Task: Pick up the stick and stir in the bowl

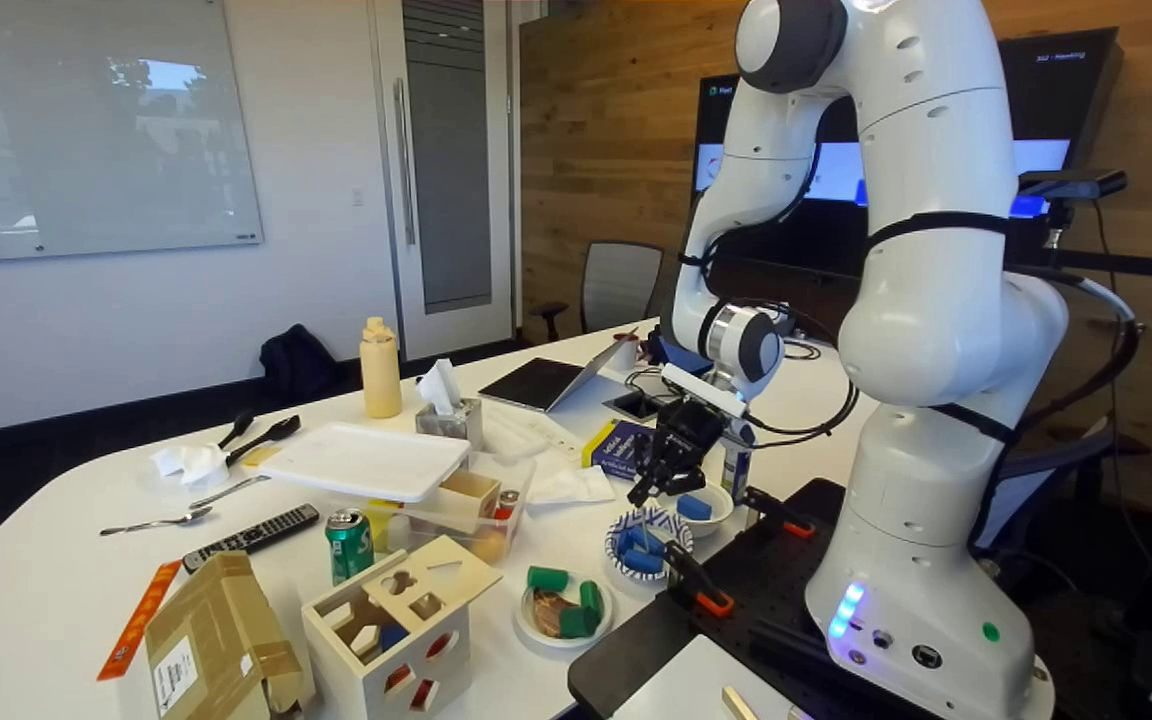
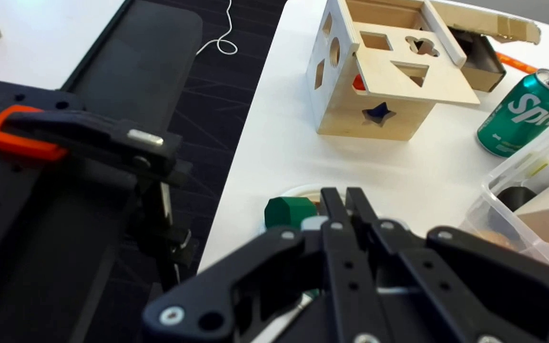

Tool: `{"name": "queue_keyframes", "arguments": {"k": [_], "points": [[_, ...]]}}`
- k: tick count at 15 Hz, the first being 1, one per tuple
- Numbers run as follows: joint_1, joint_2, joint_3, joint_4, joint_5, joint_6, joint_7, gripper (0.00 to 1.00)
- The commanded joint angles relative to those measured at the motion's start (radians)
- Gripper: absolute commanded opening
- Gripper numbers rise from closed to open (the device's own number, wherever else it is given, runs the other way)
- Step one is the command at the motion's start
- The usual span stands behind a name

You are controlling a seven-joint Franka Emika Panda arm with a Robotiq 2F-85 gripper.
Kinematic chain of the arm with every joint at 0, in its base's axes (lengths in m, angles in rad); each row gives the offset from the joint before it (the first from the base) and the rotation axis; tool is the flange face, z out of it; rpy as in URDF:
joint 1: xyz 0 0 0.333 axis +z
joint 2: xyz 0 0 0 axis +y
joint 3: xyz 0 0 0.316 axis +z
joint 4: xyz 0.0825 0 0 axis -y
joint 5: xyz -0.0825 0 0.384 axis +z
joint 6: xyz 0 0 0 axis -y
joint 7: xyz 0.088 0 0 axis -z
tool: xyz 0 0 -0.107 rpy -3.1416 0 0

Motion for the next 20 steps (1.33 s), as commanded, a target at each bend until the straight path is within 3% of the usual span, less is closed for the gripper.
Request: {"name": "queue_keyframes", "arguments": {"k": [1,7,14,20], "points": [[-0.010,-0.025,-0.013,-0.008,0.026,0.025,-0.005,0.02],[-0.017,-0.028,-0.005,-0.003,0.111,0.016,-0.132,0.02],[-0.042,0.032,-0.008,0.026,0.100,-0.147,-0.117,0.02],[-0.032,0.031,-0.052,-0.014,0.090,-0.068,-0.057,0.02]]}}
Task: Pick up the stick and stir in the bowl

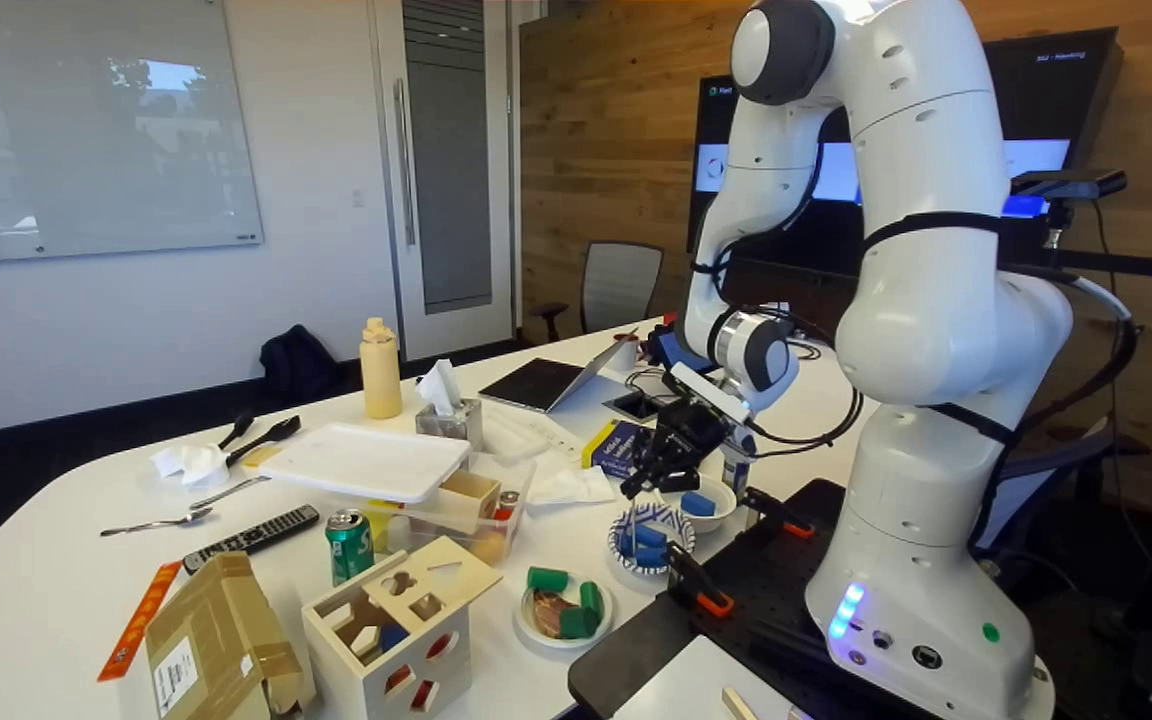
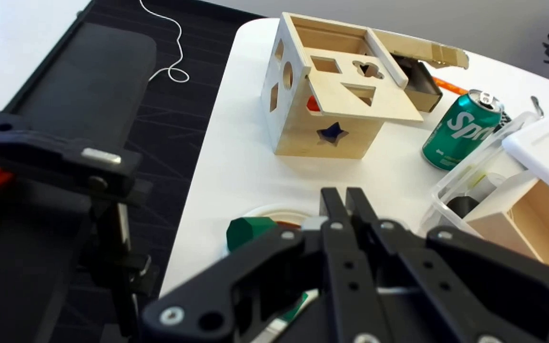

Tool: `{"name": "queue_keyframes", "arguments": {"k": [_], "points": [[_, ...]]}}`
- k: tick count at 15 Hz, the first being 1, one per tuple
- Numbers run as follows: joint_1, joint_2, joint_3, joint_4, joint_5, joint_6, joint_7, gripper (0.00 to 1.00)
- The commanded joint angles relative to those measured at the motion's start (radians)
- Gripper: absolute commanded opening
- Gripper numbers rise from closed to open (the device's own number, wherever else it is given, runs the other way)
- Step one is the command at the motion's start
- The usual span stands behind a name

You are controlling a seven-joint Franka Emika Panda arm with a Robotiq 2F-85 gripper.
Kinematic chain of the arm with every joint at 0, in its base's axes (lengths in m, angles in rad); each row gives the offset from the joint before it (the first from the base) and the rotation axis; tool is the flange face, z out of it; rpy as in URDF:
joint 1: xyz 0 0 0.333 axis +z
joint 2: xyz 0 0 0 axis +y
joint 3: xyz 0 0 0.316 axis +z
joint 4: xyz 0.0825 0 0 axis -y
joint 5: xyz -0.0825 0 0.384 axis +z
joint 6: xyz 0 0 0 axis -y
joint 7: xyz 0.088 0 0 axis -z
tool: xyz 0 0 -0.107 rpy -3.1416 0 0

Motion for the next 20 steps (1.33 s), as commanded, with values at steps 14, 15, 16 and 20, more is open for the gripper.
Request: {"name": "queue_keyframes", "arguments": {"k": [14,15,16,20], "points": [[0.010,-0.051,0.014,-0.035,0.078,0.216,-0.054,0.02],[0.004,-0.042,0.016,-0.030,0.071,0.187,-0.047,0.02],[-0.002,-0.034,0.017,-0.026,0.065,0.153,-0.043,0.02],[-0.015,0.009,0.014,-0.007,0.053,0.016,-0.040,0.02]]}}
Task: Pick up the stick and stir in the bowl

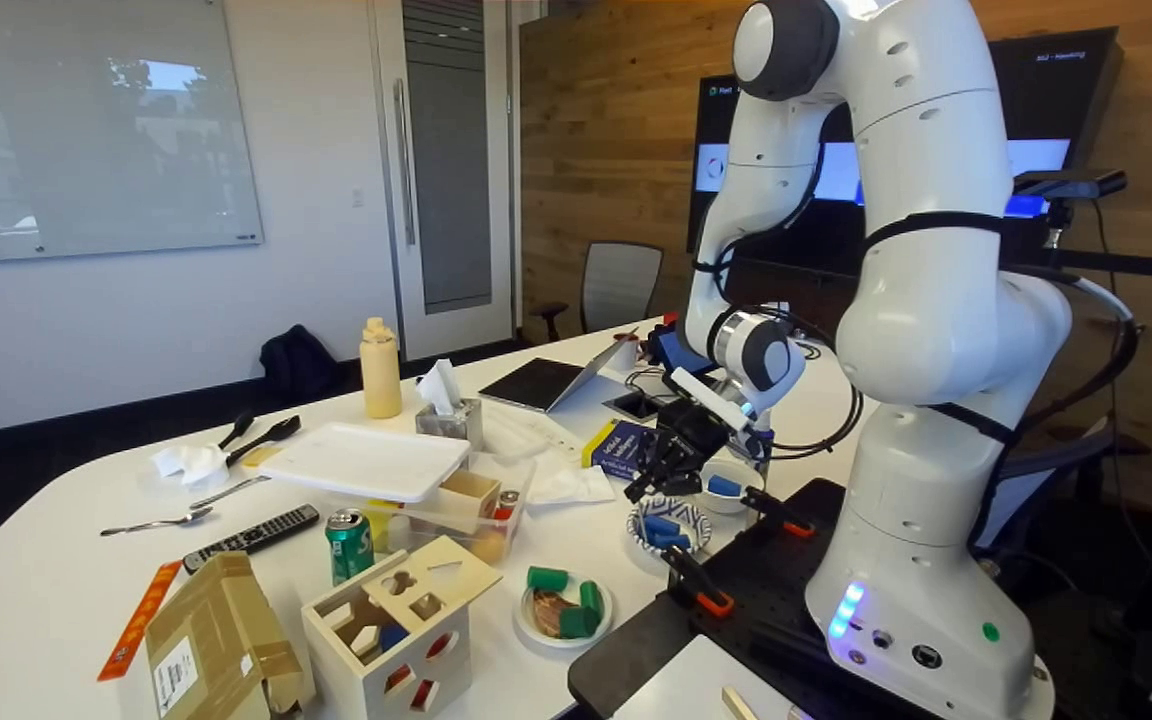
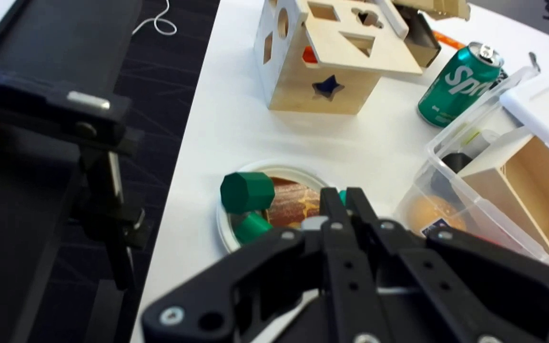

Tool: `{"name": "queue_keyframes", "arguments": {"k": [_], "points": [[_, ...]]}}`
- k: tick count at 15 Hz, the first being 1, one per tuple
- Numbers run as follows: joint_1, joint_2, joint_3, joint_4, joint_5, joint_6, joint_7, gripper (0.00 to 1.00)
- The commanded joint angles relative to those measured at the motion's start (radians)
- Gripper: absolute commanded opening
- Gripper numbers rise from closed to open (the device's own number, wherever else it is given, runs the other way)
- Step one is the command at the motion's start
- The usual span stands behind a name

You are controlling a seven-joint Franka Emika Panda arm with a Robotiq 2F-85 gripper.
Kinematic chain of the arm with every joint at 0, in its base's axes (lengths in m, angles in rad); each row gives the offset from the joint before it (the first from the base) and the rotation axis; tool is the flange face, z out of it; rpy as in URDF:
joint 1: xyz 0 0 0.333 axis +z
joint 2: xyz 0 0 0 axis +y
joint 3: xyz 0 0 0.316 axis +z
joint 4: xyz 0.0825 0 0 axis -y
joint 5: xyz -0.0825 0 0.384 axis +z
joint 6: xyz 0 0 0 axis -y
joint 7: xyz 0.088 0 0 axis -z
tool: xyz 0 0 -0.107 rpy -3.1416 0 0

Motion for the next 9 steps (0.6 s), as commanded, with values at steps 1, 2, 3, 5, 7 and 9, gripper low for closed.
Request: {"name": "queue_keyframes", "arguments": {"k": [1,2,3,5,7,9], "points": [[-0.022,0.035,0.004,0.021,-0.016,-0.118,-0.004,0.02],[-0.021,0.043,0.005,0.026,-0.018,-0.142,-0.004,0.02],[-0.020,0.051,0.007,0.032,-0.023,-0.172,-0.005,0.02],[-0.016,0.066,0.008,0.042,-0.032,-0.220,0.002,0.02],[-0.008,0.073,0.000,0.045,-0.044,-0.236,0.025,0.02],[-0.001,0.070,-0.010,0.039,-0.041,-0.213,0.036,0.02]]}}
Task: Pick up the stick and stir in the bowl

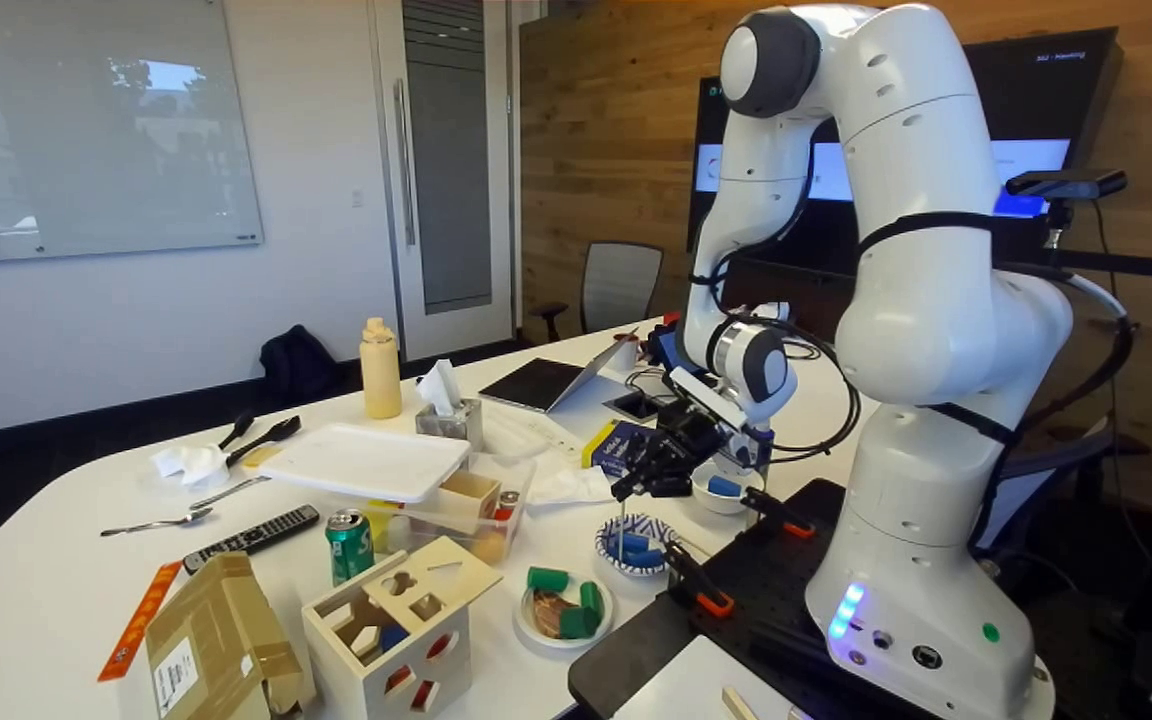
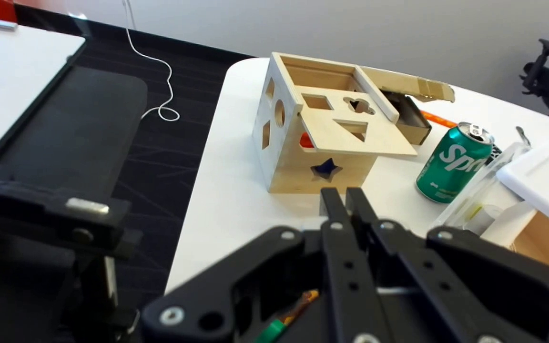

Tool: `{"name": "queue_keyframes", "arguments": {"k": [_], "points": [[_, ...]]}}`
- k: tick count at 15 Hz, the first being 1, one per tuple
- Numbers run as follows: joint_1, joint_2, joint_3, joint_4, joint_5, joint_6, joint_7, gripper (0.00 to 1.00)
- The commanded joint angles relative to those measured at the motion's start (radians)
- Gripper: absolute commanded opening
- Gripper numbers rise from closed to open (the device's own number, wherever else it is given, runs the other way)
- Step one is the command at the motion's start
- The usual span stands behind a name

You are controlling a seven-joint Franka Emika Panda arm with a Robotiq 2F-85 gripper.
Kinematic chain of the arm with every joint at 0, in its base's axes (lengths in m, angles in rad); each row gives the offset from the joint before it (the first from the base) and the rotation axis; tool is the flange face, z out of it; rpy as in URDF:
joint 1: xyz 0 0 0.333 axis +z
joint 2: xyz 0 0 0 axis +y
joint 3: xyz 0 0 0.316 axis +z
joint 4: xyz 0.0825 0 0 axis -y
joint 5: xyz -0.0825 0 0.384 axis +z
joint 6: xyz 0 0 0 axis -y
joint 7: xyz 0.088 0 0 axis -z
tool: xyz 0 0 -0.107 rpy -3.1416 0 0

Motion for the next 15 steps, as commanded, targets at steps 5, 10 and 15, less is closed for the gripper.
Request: {"name": "queue_keyframes", "arguments": {"k": [5,10,15], "points": [[0.041,-0.070,-0.017,-0.038,0.002,0.106,0.020,0.02],[0.056,-0.093,0.000,-0.037,0.000,0.180,-0.015,0.02],[0.049,-0.079,0.020,-0.024,-0.016,0.132,-0.035,0.02]]}}
